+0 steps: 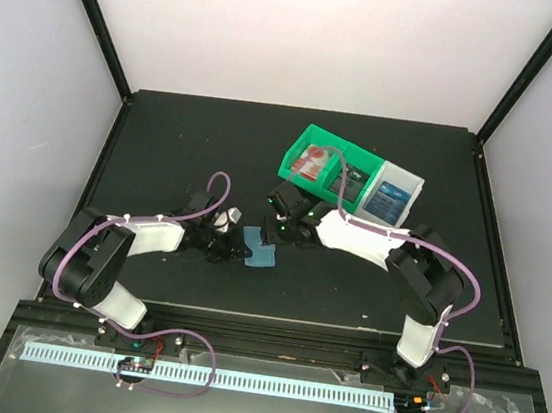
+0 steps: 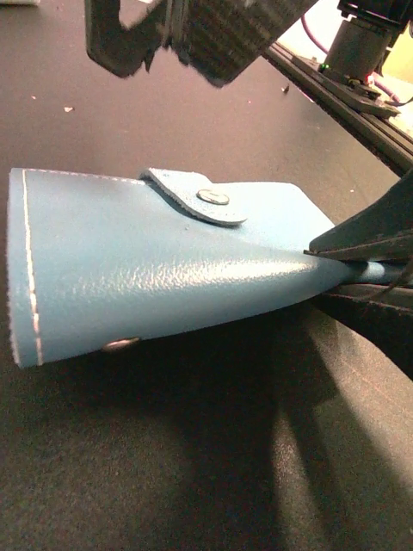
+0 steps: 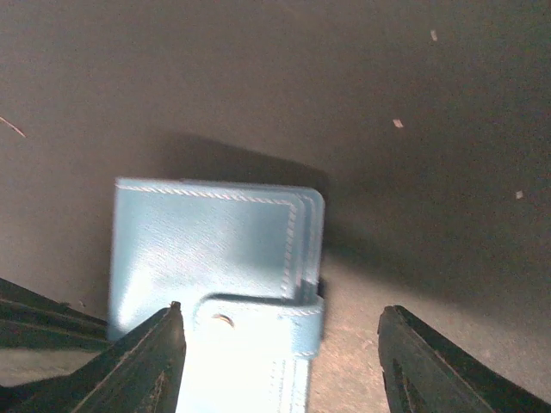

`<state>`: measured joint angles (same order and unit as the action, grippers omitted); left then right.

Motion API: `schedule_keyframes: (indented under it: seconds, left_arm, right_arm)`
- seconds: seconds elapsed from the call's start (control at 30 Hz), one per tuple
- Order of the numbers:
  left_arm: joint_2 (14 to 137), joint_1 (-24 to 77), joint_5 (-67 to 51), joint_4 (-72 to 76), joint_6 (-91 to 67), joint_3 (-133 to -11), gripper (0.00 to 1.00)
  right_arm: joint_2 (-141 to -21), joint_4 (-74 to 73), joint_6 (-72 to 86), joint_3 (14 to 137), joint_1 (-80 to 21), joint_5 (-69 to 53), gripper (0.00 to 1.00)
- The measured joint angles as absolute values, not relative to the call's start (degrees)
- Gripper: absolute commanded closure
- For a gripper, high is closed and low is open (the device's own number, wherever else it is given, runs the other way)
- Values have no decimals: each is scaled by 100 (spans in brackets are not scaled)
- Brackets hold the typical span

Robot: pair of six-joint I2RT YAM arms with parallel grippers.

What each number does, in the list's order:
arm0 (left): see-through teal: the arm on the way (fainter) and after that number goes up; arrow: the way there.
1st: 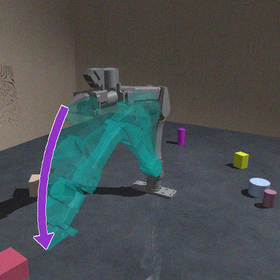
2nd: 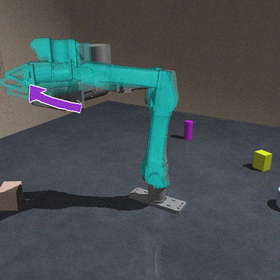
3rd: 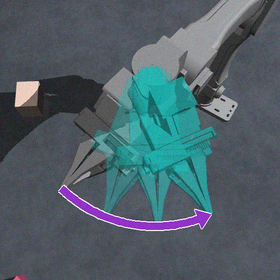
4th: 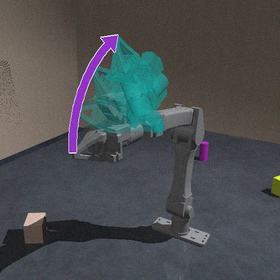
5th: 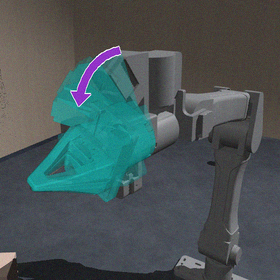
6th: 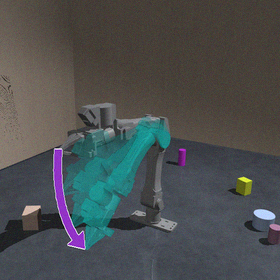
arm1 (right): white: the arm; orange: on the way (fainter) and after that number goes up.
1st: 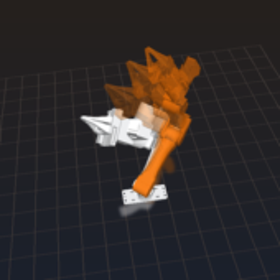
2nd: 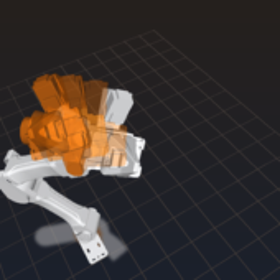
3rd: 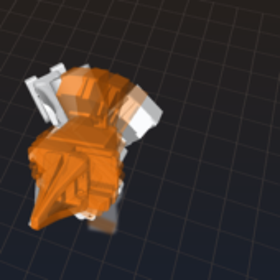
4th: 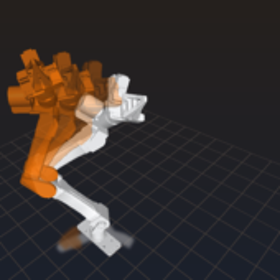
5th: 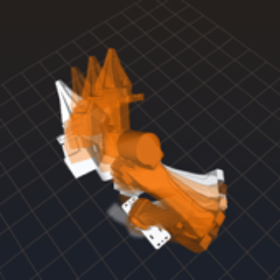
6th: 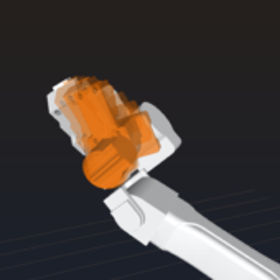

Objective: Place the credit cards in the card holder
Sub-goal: Open the card holder at the center of the board.

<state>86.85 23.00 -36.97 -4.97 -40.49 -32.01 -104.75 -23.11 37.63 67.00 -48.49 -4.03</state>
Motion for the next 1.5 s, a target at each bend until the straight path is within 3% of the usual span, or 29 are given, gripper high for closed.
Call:
schedule_keyframes:
  seconds: [0.3, 0.5, 0.87, 1.0, 1.1, 1.27, 1.5]
  left_arm:
    - [8503, 2300, -3752, -574, -4053, -3201, 99]
    - [8405, 2296, -3752, -696, -4056, -3197, 98]
    - [8270, 2322, -3704, -687, -4053, -3199, 98]
    - [8160, 2327, -3704, -790, -4051, -3199, 98]
    - [8119, 2327, -3704, -821, -4051, -3199, 98]
    - [8099, 2327, -3686, -882, -4049, -3199, 98]
    - [8099, 2327, -3684, -945, -4021, -3199, 98]
  right_arm:
    - [-10774, -2814, 3686, 7371, -5404, 285, 35]
    - [-11067, -3028, 3728, 7461, -5533, 366, 47]
    - [-11026, -3374, 4285, 7505, -5690, 1118, 58]
    - [-10997, -3879, 4517, 7509, -5627, 1896, 69]
    - [-10997, -4160, 4633, 7494, -5527, 2311, 68]
    - [-10836, -4040, 4600, 7273, -5507, 2300, 56]
    - [-10440, -3107, 4397, 6814, -5264, 1037, 51]
